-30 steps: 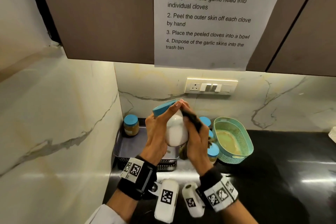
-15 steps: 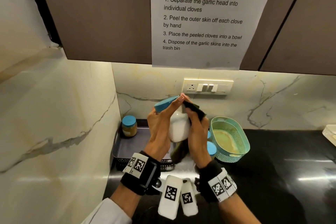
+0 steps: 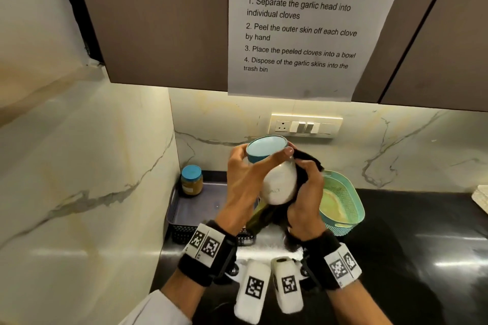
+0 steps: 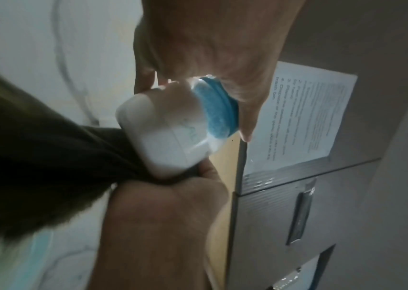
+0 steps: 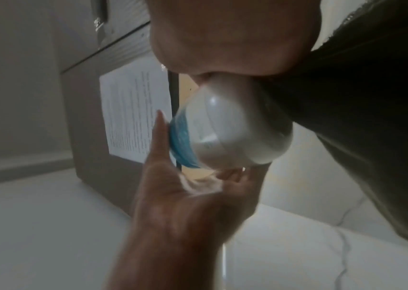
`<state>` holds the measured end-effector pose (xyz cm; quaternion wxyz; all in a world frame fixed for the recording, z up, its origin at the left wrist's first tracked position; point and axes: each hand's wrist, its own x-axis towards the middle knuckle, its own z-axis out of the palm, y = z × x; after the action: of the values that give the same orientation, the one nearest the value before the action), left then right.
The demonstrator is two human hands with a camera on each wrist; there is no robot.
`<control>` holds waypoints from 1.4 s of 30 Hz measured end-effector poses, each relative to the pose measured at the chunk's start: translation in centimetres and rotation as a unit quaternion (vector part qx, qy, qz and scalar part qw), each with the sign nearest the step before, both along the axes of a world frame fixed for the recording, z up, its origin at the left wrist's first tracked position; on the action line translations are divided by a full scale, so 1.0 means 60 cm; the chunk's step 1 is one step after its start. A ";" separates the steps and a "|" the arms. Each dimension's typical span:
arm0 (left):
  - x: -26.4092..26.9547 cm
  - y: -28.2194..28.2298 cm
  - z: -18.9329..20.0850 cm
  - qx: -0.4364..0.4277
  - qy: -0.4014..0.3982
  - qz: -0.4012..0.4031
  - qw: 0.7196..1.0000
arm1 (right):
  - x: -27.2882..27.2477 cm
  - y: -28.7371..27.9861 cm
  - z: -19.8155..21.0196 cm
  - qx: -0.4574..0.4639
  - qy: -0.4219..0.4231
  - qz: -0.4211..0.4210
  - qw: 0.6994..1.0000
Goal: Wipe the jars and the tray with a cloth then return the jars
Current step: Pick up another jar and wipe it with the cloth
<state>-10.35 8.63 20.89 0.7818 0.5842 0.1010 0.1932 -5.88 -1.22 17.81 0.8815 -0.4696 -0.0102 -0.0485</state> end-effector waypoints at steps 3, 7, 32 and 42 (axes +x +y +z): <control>-0.002 -0.001 0.006 -0.009 -0.006 -0.031 0.999 | -0.029 0.013 -0.001 -0.023 -0.004 0.010 1.000; -0.004 0.015 -0.003 -0.054 0.002 -0.032 0.998 | -0.083 0.029 -0.011 -0.075 -0.123 -0.037 0.989; 0.014 0.062 0.012 -0.154 0.018 -0.041 0.987 | -0.078 0.042 0.014 -0.226 -0.279 0.008 0.934; 0.008 0.037 -0.003 -0.126 0.038 -0.023 0.991 | -0.051 0.027 0.012 -0.199 -0.207 0.034 0.957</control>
<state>-9.85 10.86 20.74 0.8488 0.4904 0.1409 0.1382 -8.92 0.40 18.53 0.7497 -0.6148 -0.2177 -0.1122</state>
